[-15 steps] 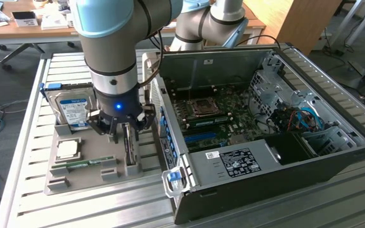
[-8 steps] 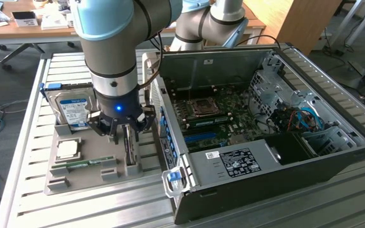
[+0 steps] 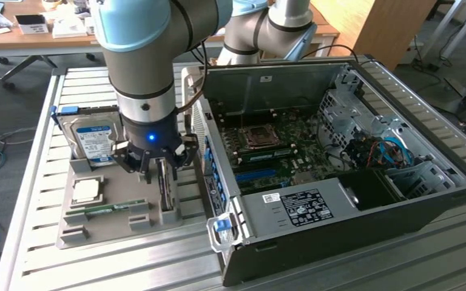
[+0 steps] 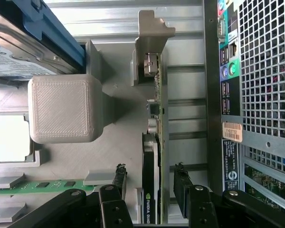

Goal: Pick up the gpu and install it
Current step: 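Pick up the gpu and move the gpu toward the slot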

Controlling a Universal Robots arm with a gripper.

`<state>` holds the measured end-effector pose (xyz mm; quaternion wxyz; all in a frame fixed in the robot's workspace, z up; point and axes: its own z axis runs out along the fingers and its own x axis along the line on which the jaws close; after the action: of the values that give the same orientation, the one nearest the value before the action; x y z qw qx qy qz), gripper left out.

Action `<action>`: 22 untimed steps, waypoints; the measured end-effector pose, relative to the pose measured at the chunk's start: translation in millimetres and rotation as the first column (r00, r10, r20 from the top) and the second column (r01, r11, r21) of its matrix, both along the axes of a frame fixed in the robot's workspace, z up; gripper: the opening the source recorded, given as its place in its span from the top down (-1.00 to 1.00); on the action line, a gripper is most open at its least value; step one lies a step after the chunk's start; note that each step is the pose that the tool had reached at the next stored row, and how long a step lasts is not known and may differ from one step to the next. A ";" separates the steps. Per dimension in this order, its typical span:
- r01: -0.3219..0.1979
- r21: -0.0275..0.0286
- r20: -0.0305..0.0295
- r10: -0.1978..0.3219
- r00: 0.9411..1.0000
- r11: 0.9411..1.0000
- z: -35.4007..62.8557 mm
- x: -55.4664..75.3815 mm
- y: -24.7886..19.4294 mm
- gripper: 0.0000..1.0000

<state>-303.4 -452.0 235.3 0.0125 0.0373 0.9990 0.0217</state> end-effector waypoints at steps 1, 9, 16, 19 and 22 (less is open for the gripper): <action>0.000 0.000 0.000 0.000 1.000 1.000 -0.5 -0.1 0.2 -0.06; 0.000 0.000 0.000 0.000 1.000 1.000 -1.2 0.2 0.3 -0.06; 0.000 0.000 0.000 0.000 1.000 1.000 -2.2 0.2 0.3 -0.06; 0.000 0.000 0.000 0.000 1.000 1.000 -2.2 0.2 0.3 -0.06; 0.000 0.000 0.000 0.000 1.000 1.000 -2.3 0.2 0.8 -0.06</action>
<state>-303.2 -451.2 233.0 0.0125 0.0373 0.9990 0.0218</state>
